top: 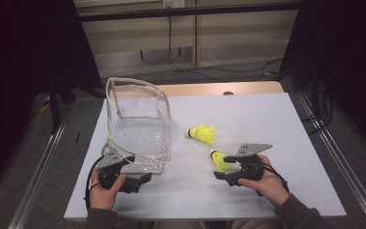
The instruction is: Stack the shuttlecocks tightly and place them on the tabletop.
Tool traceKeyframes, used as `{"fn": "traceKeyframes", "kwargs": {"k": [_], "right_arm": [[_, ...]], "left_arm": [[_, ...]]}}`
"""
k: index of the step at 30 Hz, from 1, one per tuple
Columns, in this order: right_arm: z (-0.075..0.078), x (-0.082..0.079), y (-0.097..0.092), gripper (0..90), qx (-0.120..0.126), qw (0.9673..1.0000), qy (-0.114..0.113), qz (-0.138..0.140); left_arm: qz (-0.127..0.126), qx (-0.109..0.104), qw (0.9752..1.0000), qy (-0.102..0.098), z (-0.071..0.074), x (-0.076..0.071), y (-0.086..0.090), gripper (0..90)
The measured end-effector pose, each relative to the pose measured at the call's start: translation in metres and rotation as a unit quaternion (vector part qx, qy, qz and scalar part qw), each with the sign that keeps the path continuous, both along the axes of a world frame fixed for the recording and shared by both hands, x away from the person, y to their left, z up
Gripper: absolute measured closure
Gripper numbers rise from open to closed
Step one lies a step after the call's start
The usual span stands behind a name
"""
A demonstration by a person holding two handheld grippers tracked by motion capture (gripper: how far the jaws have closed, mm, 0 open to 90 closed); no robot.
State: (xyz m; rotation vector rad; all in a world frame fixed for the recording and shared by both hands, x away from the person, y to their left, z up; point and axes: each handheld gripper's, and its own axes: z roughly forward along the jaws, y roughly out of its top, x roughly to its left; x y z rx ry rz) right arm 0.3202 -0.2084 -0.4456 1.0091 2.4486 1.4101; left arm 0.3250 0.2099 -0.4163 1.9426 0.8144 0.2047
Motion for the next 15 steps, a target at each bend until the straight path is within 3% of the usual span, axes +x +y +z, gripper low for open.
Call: {"fn": "traceKeyframes", "kwargs": {"k": [15], "right_arm": [[-0.0017,0.0078,0.0060,27.0,-0.011,0.9998,-0.007,-0.015]], "left_arm": [[-0.001,0.000,1.0000,0.000,-0.0001,0.0003,0.0001,3.3]]}}
